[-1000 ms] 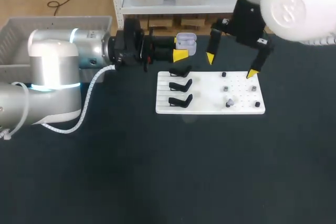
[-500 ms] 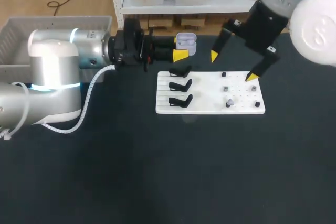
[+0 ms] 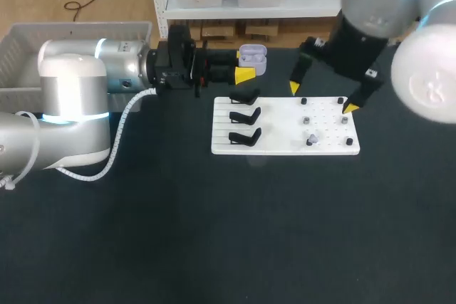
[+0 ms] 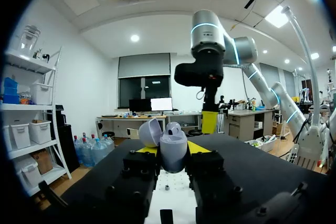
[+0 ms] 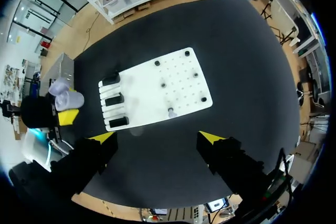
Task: Pick up each earbud case from the left stands, insert the matching earbuds, close the lid, and place the case in the box.
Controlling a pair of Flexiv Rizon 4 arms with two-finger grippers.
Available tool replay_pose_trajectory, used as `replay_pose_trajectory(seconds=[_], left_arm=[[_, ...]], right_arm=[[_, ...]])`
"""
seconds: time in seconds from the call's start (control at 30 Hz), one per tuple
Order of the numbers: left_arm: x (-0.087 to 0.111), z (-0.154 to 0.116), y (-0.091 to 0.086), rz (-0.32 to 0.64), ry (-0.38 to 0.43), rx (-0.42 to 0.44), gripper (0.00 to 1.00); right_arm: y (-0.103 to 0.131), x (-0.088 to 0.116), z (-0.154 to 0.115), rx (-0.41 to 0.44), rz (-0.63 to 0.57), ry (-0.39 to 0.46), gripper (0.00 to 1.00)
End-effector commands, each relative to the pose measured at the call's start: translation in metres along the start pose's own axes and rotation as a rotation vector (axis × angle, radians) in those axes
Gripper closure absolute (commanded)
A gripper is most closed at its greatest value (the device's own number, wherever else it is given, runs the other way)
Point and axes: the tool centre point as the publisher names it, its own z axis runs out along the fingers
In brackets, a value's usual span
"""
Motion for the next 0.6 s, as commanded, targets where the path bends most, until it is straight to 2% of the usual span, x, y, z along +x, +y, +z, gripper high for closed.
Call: replay_pose_trajectory(seconds=[0.03, 0.23, 0.3, 0.6], left_arm=[[0.001, 0.000, -0.001, 0.003, -0.001, -0.006, 1.00], [0.001, 0.000, -0.001, 0.003, -0.001, -0.006, 1.00], [0.001, 0.000, -0.001, 0.003, -0.001, -0.006, 1.00], [0.001, 0.000, -0.001, 0.003, -0.001, -0.006, 1.00]], right_arm=[[-0.007, 0.020, 0.005, 0.010, -0.005, -0.075, 0.00], [-0.018, 0.035, 0.024, 0.020, 0.005, -0.055, 0.00], [-0.019, 0.039, 0.034, 0.046, -0.004, -0.051, 0.00], [-0.012, 0.036, 0.061, 0.095, -0.039, -0.039, 0.00]])
